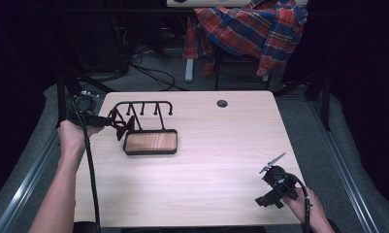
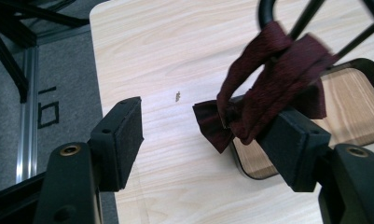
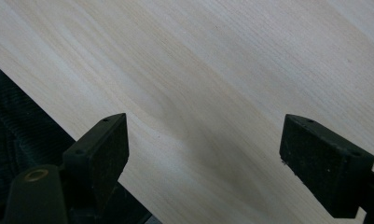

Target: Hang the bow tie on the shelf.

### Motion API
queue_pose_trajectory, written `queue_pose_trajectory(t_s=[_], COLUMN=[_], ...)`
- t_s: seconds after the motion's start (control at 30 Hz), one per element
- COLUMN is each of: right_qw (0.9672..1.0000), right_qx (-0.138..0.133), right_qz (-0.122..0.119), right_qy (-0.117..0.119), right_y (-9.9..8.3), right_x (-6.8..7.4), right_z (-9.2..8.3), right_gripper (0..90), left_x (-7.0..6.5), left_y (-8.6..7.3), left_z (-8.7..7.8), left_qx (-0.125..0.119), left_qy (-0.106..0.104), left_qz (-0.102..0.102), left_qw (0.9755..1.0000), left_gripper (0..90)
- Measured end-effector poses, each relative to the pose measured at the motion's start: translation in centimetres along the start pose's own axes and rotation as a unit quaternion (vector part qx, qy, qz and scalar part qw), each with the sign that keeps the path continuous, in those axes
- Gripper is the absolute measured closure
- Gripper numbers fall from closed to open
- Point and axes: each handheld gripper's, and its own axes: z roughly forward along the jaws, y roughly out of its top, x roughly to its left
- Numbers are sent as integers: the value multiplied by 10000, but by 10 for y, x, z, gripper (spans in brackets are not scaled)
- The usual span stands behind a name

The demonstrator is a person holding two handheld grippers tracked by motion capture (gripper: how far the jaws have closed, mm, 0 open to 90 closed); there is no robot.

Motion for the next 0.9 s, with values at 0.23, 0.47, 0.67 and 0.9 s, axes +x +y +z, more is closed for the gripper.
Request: queue_pose_trajectory(t_s=[0.23, 0.47, 0.67, 0.9], right_qw=[10000, 10000, 10000, 10000], right_qx=[1, 6, 8, 4], right_qz=[-1, 3, 0, -2], right_qy=[1, -8, -10, -2], right_y=[0, 0, 0, 0], right_x=[0, 0, 0, 0], right_z=[0, 0, 0, 0], right_gripper=[155, 154, 155, 154], left_x=[-1, -2, -2, -2], left_y=[-1, -1, 2, 5], left_z=[-7, -17, -23, -21], left_qx=[-24, -245, -381, -422], left_qy=[-17, 51, 137, 150], left_qz=[39, 91, 94, 27], left_qw=[10000, 9996, 9991, 9990], left_gripper=[277, 274, 273, 265])
